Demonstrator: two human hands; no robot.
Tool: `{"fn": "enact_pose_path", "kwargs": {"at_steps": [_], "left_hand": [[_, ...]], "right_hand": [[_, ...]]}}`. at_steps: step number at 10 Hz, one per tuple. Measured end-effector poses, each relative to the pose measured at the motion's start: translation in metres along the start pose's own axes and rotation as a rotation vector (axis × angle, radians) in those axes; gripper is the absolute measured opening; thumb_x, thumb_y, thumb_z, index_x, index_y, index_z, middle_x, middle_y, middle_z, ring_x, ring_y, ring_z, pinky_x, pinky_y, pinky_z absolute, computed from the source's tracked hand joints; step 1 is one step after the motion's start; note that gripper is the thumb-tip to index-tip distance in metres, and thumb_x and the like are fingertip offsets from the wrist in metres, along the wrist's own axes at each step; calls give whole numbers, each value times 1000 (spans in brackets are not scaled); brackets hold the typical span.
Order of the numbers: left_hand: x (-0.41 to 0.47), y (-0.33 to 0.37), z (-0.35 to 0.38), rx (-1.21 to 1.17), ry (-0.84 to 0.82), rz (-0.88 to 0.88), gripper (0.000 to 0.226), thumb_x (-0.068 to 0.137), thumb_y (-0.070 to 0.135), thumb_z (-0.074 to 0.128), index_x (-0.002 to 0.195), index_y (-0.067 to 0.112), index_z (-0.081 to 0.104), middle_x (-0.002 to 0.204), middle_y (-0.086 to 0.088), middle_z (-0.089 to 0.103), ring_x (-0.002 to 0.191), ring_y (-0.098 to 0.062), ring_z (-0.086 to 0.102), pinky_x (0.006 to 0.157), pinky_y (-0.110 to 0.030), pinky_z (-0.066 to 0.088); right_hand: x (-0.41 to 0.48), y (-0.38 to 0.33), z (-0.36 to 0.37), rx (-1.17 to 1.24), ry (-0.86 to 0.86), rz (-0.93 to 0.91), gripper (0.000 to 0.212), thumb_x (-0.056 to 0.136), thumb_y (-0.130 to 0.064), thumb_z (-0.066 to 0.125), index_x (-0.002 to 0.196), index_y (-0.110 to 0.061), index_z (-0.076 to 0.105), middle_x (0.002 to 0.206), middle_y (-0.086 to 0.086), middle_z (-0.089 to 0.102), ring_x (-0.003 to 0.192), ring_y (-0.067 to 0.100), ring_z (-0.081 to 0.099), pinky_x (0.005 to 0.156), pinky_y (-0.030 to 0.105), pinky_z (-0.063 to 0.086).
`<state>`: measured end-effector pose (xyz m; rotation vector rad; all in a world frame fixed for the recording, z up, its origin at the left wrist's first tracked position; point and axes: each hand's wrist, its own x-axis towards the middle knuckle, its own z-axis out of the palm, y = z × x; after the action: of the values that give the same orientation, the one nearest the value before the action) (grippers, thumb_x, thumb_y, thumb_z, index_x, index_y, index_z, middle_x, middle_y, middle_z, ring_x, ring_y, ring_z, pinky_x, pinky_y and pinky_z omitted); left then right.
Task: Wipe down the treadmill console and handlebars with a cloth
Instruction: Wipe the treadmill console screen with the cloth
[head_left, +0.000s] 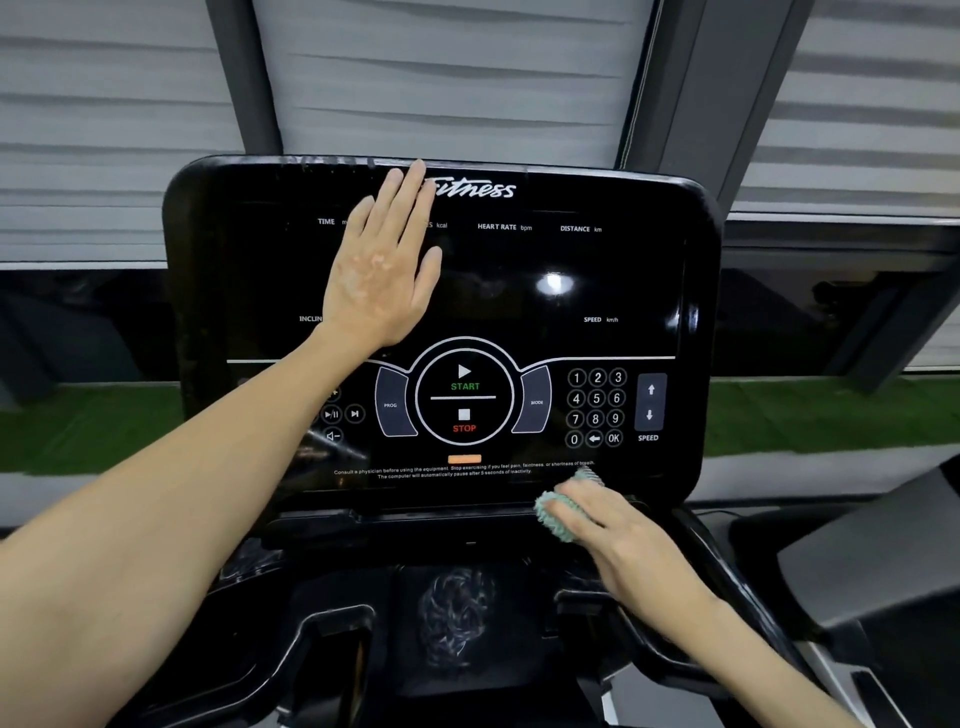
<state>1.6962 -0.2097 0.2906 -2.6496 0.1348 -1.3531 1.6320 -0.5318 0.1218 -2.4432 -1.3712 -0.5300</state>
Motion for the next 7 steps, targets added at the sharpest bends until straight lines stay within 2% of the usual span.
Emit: {"fn": "enact_pose_path", "kwargs": {"at_steps": [2,3,4,5,6,7], "left_hand": [[0,0,0,-2,1,-3,59,103,31,33,153,4,21,163,-12,15,150,-26,14,120,-40,16],[0,0,0,1,-1,-4,59,103,31,32,154,4,21,163,-12,15,150,-26,14,121,-40,16],[0,0,1,8,-3,-3,59,103,32,31,154,4,20,163,-12,15,151,-26,13,121,-40,16],[0,2,1,9,1,-1,59,103,31,31,154,4,20,163,-12,14,151,-26,13,121,-39,15],[0,2,1,5,2,-3,59,103,31,32,154,4,20,163,-12,14,151,-26,13,121,-39,14],[0,2,1,8,2,-2,59,103,31,32,154,4,20,163,-12,15,151,-26,13,121,-39,14]], "right_hand": [[-17,16,-10,42,15,101,61,80,12,65,132,-17,53,137,-2,50,121,18,54,104,25,40],[-27,22,-19,45,52,203,63,71,19,67,125,-11,58,132,1,54,118,17,55,108,18,34],[-36,24,-27,31,70,305,69,65,21,72,125,-11,58,128,3,58,115,19,58,102,21,40],[-23,12,-23,16,52,271,56,70,14,72,121,-6,61,124,7,59,109,25,60,100,24,41],[6,-10,-10,16,-2,146,39,81,1,63,118,-8,60,113,3,59,98,22,57,93,26,43],[30,-33,7,40,-71,65,35,88,-6,54,122,-12,52,106,-1,51,94,20,51,87,29,44]]}}
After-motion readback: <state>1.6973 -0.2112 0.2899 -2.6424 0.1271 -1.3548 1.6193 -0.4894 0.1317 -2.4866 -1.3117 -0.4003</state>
